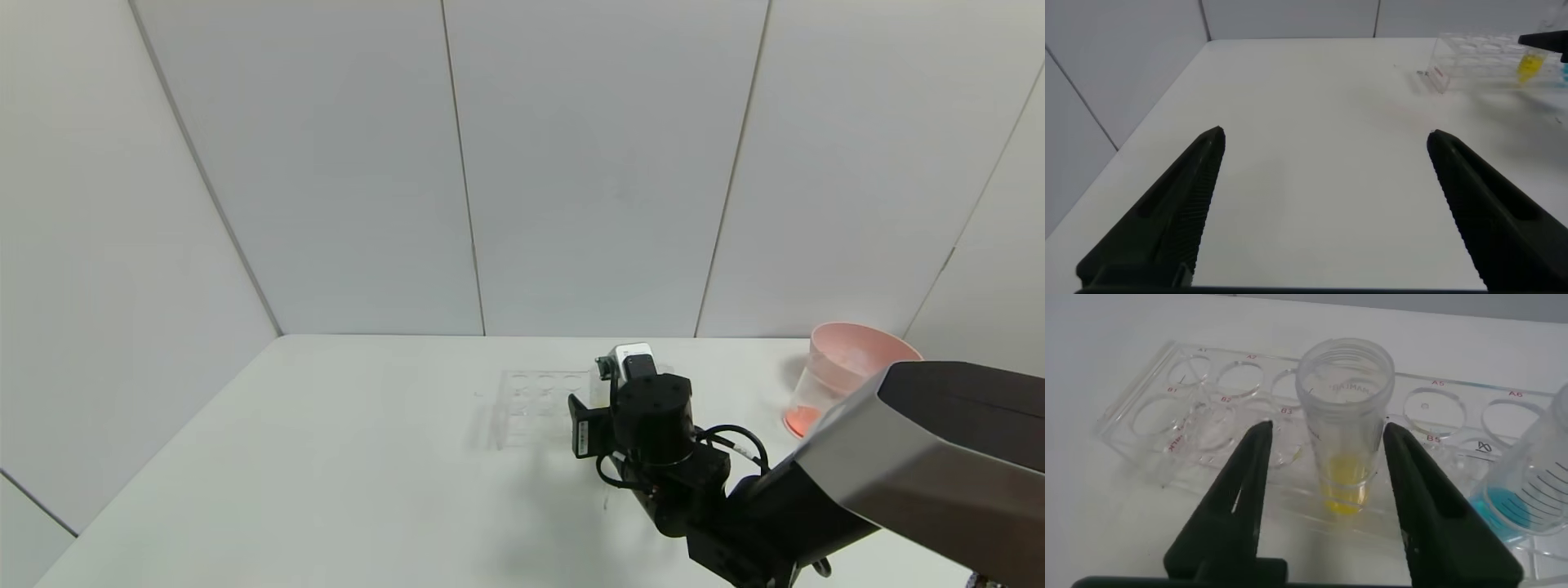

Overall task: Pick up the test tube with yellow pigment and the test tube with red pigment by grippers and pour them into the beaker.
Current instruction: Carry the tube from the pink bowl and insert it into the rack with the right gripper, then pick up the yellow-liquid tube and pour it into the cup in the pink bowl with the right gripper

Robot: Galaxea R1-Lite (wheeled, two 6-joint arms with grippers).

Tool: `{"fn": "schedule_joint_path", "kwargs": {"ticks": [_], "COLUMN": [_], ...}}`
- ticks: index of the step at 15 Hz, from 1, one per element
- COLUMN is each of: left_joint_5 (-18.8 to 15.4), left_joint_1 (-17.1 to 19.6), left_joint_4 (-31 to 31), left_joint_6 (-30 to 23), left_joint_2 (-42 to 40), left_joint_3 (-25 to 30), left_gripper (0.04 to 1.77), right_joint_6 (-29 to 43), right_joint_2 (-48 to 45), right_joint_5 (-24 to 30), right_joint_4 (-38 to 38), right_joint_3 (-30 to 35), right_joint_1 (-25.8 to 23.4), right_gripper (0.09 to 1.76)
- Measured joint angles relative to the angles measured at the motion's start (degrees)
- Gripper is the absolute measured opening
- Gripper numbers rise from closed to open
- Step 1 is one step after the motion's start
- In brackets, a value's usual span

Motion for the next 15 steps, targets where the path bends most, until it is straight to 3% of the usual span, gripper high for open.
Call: {"fn": "schedule_joint_path", "kwargs": {"ticks": [3,4,15], "left_joint_5": [0.00,0.00,0.00], "left_joint_1": [0.00,0.00,0.00], "left_joint_4": [0.00,0.00,0.00], "left_joint_6": [0.00,0.00,0.00], "left_joint_2": [0.00,0.00,0.00], "left_joint_3": [0.00,0.00,0.00], "left_gripper": [1.76,1.76,1.76], "right_joint_6": [-0.02,-0.30,-6.19], "right_joint_2": [0.30,0.33,-5.53], "right_joint_5": [0.22,0.20,0.39], "right_joint_4": [0.05,0.09,0.16], "right_joint_3": [-0.59,-0.66,-1.71], "right_joint_1": [-0.80,-0.99,-1.21], "right_gripper": [0.73,0.52,0.52]}}
